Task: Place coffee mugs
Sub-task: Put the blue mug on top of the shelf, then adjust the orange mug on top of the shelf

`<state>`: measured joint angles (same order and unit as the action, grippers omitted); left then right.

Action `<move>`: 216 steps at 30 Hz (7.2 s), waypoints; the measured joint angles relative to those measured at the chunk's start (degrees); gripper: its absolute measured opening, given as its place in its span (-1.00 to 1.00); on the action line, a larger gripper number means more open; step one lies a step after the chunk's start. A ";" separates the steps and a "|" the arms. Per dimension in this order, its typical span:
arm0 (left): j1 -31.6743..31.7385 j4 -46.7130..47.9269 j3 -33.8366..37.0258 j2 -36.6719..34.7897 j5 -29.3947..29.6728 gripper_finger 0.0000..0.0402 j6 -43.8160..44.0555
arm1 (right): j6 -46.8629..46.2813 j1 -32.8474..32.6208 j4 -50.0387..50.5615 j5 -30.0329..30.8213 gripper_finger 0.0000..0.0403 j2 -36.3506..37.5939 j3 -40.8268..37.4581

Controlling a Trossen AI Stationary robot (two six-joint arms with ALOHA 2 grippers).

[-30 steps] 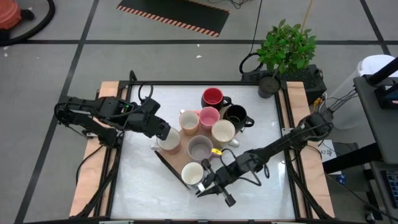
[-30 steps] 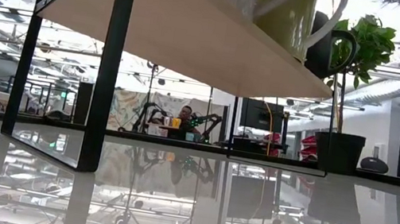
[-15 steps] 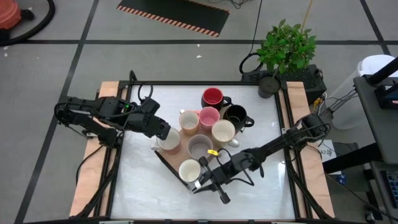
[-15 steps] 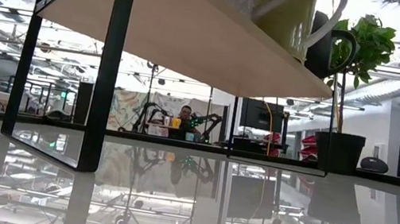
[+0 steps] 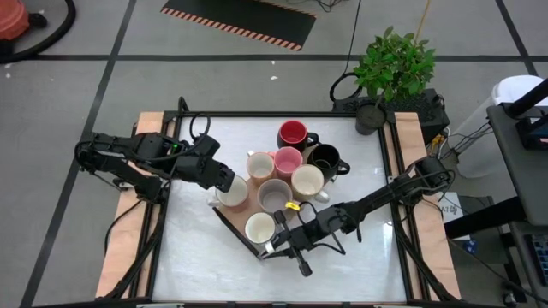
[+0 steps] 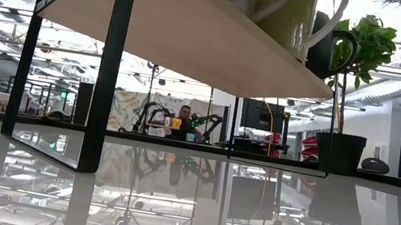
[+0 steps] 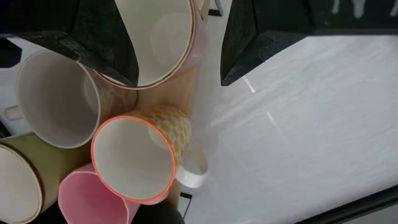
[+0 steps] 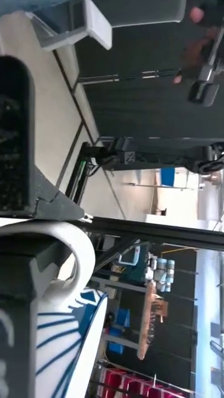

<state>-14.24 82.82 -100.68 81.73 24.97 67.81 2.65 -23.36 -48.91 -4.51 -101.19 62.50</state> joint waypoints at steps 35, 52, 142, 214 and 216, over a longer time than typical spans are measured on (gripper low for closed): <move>0.00 -0.41 0.00 0.00 0.00 0.15 -0.20 | 4.05 0.86 5.93 2.78 -0.96 0.02 -0.02; 0.00 -0.41 0.00 0.00 0.02 0.15 -0.61 | -3.32 0.77 6.08 6.42 -0.43 0.02 0.00; 5.42 2.29 0.02 0.04 8.45 0.15 -4.45 | -11.41 -11.91 42.15 31.93 -0.21 24.15 0.00; 24.13 -8.33 0.00 11.96 -26.54 -0.77 -71.62 | -12.46 -12.36 43.15 42.04 -1.00 32.68 0.00; 24.13 -7.45 0.00 11.71 -25.70 -0.77 -70.85 | -12.46 -12.36 43.17 42.05 -1.00 32.68 0.00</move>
<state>9.89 75.38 -100.68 93.44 -0.73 -3.03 -9.80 -35.73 -5.74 37.54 -68.51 62.50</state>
